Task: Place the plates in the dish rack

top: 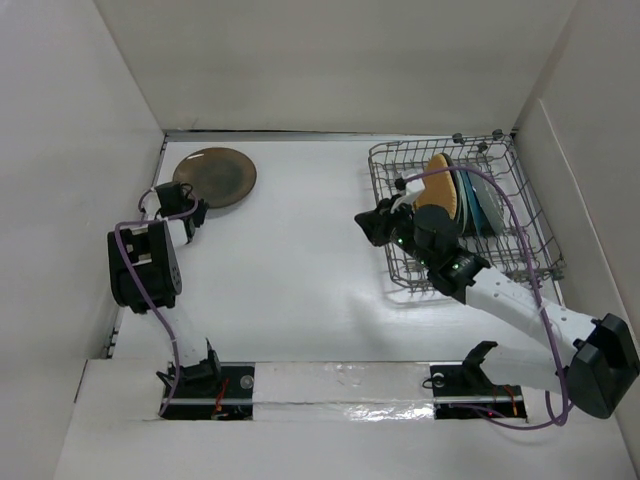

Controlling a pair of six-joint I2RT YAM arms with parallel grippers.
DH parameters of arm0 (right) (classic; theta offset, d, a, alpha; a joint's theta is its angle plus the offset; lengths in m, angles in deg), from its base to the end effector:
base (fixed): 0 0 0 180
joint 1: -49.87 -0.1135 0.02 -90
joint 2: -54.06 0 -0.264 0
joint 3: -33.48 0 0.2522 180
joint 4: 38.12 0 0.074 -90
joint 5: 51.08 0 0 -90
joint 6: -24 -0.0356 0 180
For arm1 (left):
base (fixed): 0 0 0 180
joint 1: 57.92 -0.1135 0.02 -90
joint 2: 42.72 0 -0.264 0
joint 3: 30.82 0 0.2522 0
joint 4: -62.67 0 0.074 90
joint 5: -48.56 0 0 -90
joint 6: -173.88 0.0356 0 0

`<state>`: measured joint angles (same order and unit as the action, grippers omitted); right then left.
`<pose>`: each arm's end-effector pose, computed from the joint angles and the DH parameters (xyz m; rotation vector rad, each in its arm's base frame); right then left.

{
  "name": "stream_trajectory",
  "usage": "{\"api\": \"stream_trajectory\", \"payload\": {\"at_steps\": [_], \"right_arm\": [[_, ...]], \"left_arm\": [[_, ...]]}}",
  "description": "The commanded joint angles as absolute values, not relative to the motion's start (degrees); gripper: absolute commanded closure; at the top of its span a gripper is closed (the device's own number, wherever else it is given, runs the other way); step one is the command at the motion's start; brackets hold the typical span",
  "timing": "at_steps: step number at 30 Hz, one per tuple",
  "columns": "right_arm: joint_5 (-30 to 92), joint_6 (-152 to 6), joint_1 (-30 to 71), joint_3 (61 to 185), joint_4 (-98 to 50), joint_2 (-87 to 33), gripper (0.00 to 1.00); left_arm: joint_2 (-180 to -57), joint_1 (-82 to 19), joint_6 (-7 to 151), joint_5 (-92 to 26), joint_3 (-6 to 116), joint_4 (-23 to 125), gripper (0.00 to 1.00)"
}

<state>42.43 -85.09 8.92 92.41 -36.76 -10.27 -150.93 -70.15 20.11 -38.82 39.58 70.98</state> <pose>0.2019 0.1724 0.3148 -0.2837 1.7194 0.7281 0.3884 0.0825 0.1557 -1.2951 1.7041 -0.5867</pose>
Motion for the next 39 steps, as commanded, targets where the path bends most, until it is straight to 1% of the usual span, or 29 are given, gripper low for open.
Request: {"api": "stream_trajectory", "payload": {"at_steps": [1,2,3,4,5,6,8,9,11,12,14,15,21,23,24,27,32,39], "right_arm": [[41.92,-84.02,8.39,94.96,-39.30,-12.02,0.85],[39.39,-84.28,7.26,96.44,-39.13,-15.77,0.70],[39.36,-84.28,7.24,96.46,-39.12,-15.81,0.70],[36.75,-84.63,7.24,97.50,-39.39,-16.94,0.65],[35.85,-84.89,7.24,98.30,-39.48,-19.56,0.60],[34.80,-85.07,6.64,99.26,-39.13,-21.16,0.48],[32.86,-85.95,5.85,102.86,-38.08,-24.32,0.40],[32.77,-86.65,5.32,103.75,-37.55,-26.86,0.34],[32.51,-88.93,4.17,105.41,-38.33,-28.99,0.27],[32.42,-89.98,3.47,105.86,-39.46,-30.04,0.21],[31.19,-92.97,3.47,107.17,-40.70,-33.20,0.17],[30.93,-94.64,3.47,107.79,-41.66,-35.56,0.14],[27.24,-101.58,5.66,113.94,-44.21,-44.80,0.11],[25.65,-105.54,6.45,114.65,-46.06,-48.31,0.11],[25.74,-106.59,6.45,115.35,-46.68,-49.55,0.02],[26.88,-108.18,6.45,119.65,-45.64,-55.16,0.02],[31.27,-109.86,5.22,121.94,-46.33,-58.52,0.02],[29.61,-111.79,5.22,124.41,-46.33,-63.62,0.01]], "left_arm": [[-140.30,-70.05,25.43,-38.09,34.63,76.58,1.00],[-133.23,-70.05,25.43,-39.40,30.70,78.16,1.00],[-133.16,-70.05,25.43,-39.41,29.01,78.18,1.00],[-131.16,-70.05,24.56,-39.41,27.34,80.18,1.00],[-129.31,-69.44,24.12,-39.50,25.41,81.16,1.00],[-125.73,-68.74,23.85,-39.85,22.17,81.86,1.00],[-122.46,-67.42,23.94,-40.38,19.69,82.92,1.00],[-119.83,-67.42,23.42,-39.77,16.98,83.45,1.00],[-117.18,-67.42,22.27,-38.54,14.85,85.12,1.00],[-114.30,-67.42,22.36,-38.01,13.54,84.95,1.00],[-111.38,-67.42,22.36,-37.05,12.12,85.12,1.00],[-108.50,-67.42,22.18,-36.08,10.81,84.86,1.00],[-96.72,-67.42,23.41,-33.01,6.68,81.96,1.00],[-94.76,-67.42,23.94,-32.12,5.97,80.56,1.00],[-93.01,-67.42,24.29,-30.90,5.79,80.12,1.00],[-89.76,-67.42,24.21,-29.58,2.38,79.67,1.00],[-88.60,-67.42,24.38,-28.52,-0.71,80.02,1.00],[-86.33,-67.42,22.63,-23.51,-1.77,82.13,1.00]]}}
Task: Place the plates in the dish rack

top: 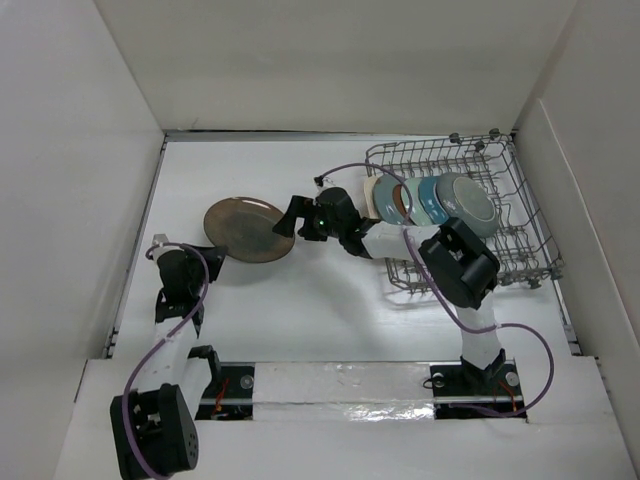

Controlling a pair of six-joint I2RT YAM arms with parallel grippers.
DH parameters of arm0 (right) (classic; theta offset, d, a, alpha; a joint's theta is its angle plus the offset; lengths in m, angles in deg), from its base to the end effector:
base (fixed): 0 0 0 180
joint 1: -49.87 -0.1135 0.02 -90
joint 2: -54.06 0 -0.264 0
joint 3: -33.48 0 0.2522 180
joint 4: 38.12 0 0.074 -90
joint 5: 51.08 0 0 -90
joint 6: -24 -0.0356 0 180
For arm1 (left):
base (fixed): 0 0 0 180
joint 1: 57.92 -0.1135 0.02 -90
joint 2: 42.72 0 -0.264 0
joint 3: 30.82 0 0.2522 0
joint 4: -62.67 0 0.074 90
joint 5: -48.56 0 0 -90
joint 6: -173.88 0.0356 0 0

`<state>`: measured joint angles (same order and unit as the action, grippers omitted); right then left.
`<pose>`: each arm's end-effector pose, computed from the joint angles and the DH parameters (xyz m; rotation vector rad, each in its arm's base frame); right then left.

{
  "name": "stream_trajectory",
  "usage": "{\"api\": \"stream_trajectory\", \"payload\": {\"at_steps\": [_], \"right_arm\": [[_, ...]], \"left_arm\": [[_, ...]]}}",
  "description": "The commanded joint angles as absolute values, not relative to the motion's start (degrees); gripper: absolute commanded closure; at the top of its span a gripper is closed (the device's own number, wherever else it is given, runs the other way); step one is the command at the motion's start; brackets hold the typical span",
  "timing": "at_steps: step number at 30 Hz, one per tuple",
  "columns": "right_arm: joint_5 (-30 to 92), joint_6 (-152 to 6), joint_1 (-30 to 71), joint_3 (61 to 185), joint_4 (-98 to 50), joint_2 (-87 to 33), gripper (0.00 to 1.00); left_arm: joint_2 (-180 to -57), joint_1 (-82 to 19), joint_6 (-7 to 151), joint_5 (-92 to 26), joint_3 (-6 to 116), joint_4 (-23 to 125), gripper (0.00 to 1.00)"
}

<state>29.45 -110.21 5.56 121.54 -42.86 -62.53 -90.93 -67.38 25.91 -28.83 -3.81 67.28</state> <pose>0.3248 0.3252 0.1851 -0.1192 2.1711 1.1168 0.1822 0.0225 0.1881 -0.9354 1.6871 -0.7825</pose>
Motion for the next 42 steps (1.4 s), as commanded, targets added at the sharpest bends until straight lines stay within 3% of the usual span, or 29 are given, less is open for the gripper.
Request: {"api": "stream_trajectory", "payload": {"at_steps": [1,7,11,14,16,21,28,38,42], "right_arm": [[29.00,-112.66,5.22,124.23,-47.03,-64.32,0.01],[30.13,-112.23,5.22,121.51,-48.97,-63.01,0.02],[30.04,-107.94,3.82,120.46,-49.58,-59.68,0.07],[32.23,-101.37,2.33,120.37,-46.70,-54.59,0.17],[33.90,-98.18,1.80,120.54,-43.00,-50.38,0.33],[38.47,-91.06,1.80,116.34,-38.34,-40.62,0.61],[52.62,-83.32,3.37,110.09,-29.03,-24.70,0.81],[57.03,-86.46,10.40,100.16,-24.53,-7.47,0.81],[56.94,-88.76,16.09,96.55,-21.83,-1.85,0.96]], "left_arm": [[-85.10,-67.42,22.45,-22.90,-2.12,81.79,1.00],[-83.50,-67.42,23.85,-22.80,-2.29,79.41,1.00],[-84.65,-67.42,23.50,-23.15,-5.28,81.08,1.00],[-85.35,-67.42,23.67,-24.03,-6.60,80.99,1.00],[-85.70,-67.42,24.55,-25.52,-6.60,80.29,1.00],[-86.05,-67.42,24.99,-28.07,-6.96,78.10,1.00],[-85.35,-67.42,25.70,-27.55,-6.87,79.23,1.00],[-87.19,-67.42,24.38,-31.77,-7.57,78.60,1.00],[-87.03,-67.42,21.92,-27.56,-8.18,84.14,1.00]]}}
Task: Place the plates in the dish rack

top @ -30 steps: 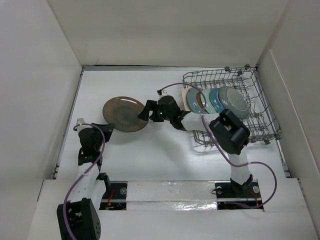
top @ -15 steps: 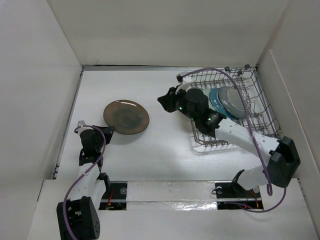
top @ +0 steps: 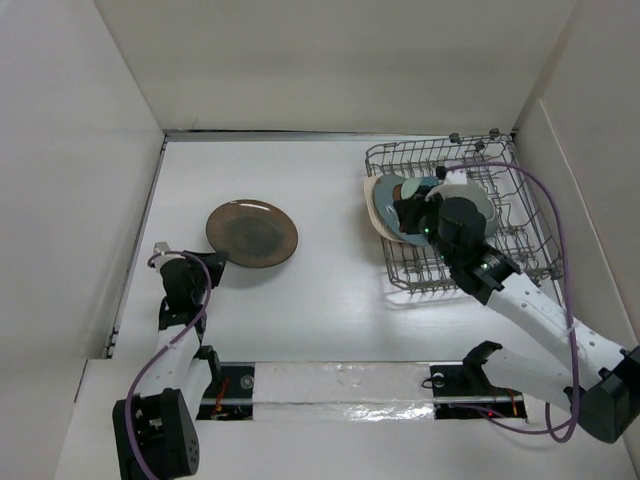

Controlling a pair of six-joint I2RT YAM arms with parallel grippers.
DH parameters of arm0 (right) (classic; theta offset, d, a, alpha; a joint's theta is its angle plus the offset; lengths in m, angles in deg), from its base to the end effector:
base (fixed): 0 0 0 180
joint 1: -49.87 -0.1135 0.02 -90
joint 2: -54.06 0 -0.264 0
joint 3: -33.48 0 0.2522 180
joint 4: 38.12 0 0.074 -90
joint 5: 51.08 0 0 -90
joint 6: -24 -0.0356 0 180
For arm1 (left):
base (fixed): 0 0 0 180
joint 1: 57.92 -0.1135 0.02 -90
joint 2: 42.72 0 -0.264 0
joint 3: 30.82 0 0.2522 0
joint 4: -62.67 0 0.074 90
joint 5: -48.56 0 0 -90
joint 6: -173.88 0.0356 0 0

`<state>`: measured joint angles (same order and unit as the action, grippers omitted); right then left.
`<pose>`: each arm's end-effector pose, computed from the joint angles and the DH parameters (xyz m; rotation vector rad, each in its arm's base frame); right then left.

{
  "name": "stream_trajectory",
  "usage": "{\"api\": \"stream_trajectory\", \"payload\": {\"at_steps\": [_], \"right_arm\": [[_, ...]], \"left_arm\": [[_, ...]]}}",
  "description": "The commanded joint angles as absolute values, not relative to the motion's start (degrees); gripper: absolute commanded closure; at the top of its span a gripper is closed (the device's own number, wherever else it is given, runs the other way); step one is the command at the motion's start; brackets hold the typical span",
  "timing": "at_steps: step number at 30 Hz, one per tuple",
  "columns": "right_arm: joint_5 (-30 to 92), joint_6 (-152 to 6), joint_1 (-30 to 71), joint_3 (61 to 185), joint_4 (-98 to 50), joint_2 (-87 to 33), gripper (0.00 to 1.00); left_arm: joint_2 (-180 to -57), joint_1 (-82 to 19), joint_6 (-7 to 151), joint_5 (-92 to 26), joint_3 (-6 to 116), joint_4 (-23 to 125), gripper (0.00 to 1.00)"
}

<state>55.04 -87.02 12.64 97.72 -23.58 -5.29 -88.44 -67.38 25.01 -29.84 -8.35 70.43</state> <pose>0.1998 0.1394 0.3440 -0.0395 1.7586 0.5017 0.1712 0.0213 0.1739 -0.9475 1.6579 -0.7809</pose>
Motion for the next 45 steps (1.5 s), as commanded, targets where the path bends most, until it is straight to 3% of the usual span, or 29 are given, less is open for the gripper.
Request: {"api": "stream_trajectory", "payload": {"at_steps": [1,8,11,14,15,21,27,36,45], "right_arm": [[56.16,-89.02,17.69,95.42,-21.38,-0.71,0.99],[39.33,-89.91,25.26,92.07,-22.33,3.44,1.00],[30.33,-89.39,20.27,95.29,-23.74,-3.05,0.85],[33.28,-89.03,12.20,98.30,-23.74,-10.00,0.55],[35.38,-89.38,10.95,98.74,-27.22,-11.14,0.39],[33.39,-95.88,10.32,97.78,-37.34,-18.79,0.14],[30.84,-99.92,11.90,98.22,-41.22,-22.84,0.01],[18.90,-107.83,15.50,99.26,-55.38,-29.51,0.00],[14.84,-112.41,16.03,97.52,-65.21,-34.88,0.01]], "left_arm": [[-86.59,-67.42,21.31,-27.03,-7.92,84.76,1.00],[-86.14,-67.42,23.33,-23.25,-4.76,86.07,1.00],[-86.32,-67.42,21.58,-18.68,-2.13,88.80,1.00],[-86.40,-67.42,19.99,-14.90,1.04,90.30,1.00],[-86.32,-67.42,19.38,-13.50,1.83,90.39,1.00],[-86.05,-67.42,18.23,-9.28,6.05,90.75,1.00],[-86.23,-67.42,18.32,-4.54,10.27,91.18,1.00],[-86.58,-67.42,15.15,3.02,12.12,97.77,1.00],[-86.75,-67.42,9.71,8.83,10.89,105.50,1.00]]}}
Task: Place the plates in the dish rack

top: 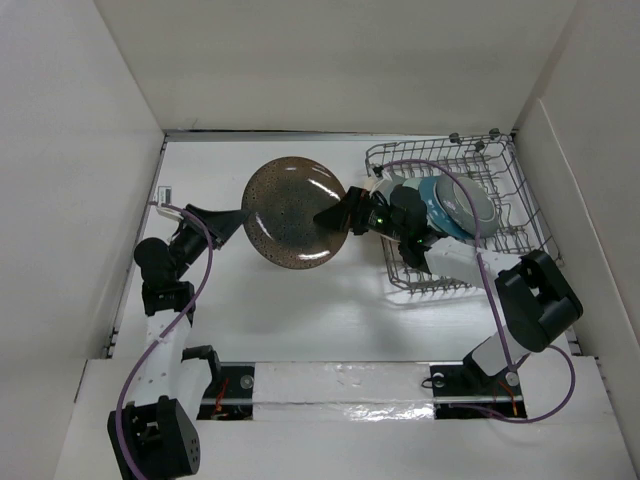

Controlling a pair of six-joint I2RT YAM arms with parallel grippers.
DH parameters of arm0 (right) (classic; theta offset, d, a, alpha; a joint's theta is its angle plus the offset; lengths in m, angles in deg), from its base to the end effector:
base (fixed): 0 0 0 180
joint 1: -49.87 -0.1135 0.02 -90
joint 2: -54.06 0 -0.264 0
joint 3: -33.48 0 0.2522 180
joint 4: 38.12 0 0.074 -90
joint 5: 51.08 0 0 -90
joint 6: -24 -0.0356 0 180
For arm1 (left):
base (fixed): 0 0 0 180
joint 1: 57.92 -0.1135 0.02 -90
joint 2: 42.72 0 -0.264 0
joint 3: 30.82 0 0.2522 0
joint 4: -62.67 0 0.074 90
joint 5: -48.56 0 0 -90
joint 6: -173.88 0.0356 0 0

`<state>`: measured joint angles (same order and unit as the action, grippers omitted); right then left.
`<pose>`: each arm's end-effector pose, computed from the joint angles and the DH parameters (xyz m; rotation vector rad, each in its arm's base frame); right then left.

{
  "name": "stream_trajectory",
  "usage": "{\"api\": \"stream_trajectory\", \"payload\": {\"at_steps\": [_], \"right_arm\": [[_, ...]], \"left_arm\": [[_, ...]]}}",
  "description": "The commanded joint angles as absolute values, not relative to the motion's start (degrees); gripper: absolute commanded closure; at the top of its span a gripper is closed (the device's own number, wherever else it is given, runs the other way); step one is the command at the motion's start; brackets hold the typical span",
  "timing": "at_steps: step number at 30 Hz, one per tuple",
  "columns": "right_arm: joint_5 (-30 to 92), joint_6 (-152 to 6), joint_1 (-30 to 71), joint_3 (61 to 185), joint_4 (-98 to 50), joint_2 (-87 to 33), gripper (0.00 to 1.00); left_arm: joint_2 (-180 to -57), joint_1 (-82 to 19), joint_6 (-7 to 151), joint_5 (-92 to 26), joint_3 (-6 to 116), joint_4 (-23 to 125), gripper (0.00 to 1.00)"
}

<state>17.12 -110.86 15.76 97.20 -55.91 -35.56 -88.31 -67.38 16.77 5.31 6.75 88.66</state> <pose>0.2833 0.2078 0.2522 -0.1360 1.8923 1.3105 0.1804 0.0038 0.2973 -0.1963 1.4810 -1.3379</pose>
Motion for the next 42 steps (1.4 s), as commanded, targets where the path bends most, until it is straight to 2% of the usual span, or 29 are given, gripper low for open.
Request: {"api": "stream_trajectory", "payload": {"at_steps": [1,5,6,9,10,12,13,19,20,24,28,29,30,31,33,34,37,42], "right_arm": [[14.23,-112.41,16.03,97.43,-66.01,-35.06,0.01],[12.56,-113.63,16.03,95.85,-72.68,-35.06,0.08],[11.86,-114.16,16.03,95.24,-75.22,-35.06,0.16],[9.93,-114.86,16.03,94.53,-79.10,-35.15,0.27],[9.74,-115.13,16.03,94.27,-82.25,-35.06,0.39],[9.57,-115.66,15.51,93.91,-84.21,-35.06,0.50],[9.30,-115.83,15.51,94.35,-84.91,-35.32,0.61],[5.44,-117.77,14.98,94.96,-89.14,-36.38,0.97],[5.44,-117.51,14.98,95.05,-88.53,-36.12,1.00],[6.57,-114.71,14.98,94.79,-85.98,-33.04,1.00],[9.73,-111.36,14.98,95.67,-77.29,-29.10,1.00],[11.74,-110.05,14.98,95.32,-74.57,-26.73,1.00],[12.72,-108.99,14.98,95.40,-74.54,-26.71,1.00],[13.51,-108.11,15.85,95.84,-70.37,-25.49,1.00],[17.01,-104.87,17.86,96.89,-65.17,-21.54,1.00],[18.25,-104.06,18.84,97.33,-60.96,-19.87,1.00],[21.07,-101.86,23.93,98.04,-54.89,-13.89,1.00],[24.94,-98.01,32.72,100.94,-46.78,-5.20,1.00]], "left_arm": [[-86.93,-67.42,9.09,9.62,10.63,106.56,1.00],[-87.46,-67.42,8.03,10.50,10.09,108.42,1.00],[-87.90,-67.42,8.38,11.29,10.18,108.24,1.00],[-87.38,-67.42,9.52,11.30,9.22,107.01,1.00],[-87.20,-67.42,10.22,11.04,8.87,106.14,1.00],[-87.37,-67.42,11.89,11.12,8.69,102.88,1.00],[-87.37,-67.42,12.51,11.47,8.34,102.61,1.00],[-87.64,-67.42,16.28,10.69,8.51,97.35,1.00],[-87.64,-67.42,18.21,10.51,8.77,95.08,1.00],[-87.90,-67.42,20.07,9.89,9.13,92.86,1.00],[-88.43,-67.42,22.00,9.02,9.74,90.67,1.00],[-88.69,-67.42,24.09,8.49,10.61,87.87,0.95],[-88.78,-67.42,25.07,8.49,11.14,86.54,0.95],[-88.78,-67.42,25.69,8.14,11.50,85.66,0.74],[-88.52,-67.42,25.96,7.79,11.50,85.38,0.53],[-88.43,-67.42,25.96,7.87,11.59,85.39,0.38],[-88.60,-67.42,27.01,8.57,13.25,83.99,0.27],[-88.95,-66.28,28.95,8.84,15.46,82.04,0.26]]}}
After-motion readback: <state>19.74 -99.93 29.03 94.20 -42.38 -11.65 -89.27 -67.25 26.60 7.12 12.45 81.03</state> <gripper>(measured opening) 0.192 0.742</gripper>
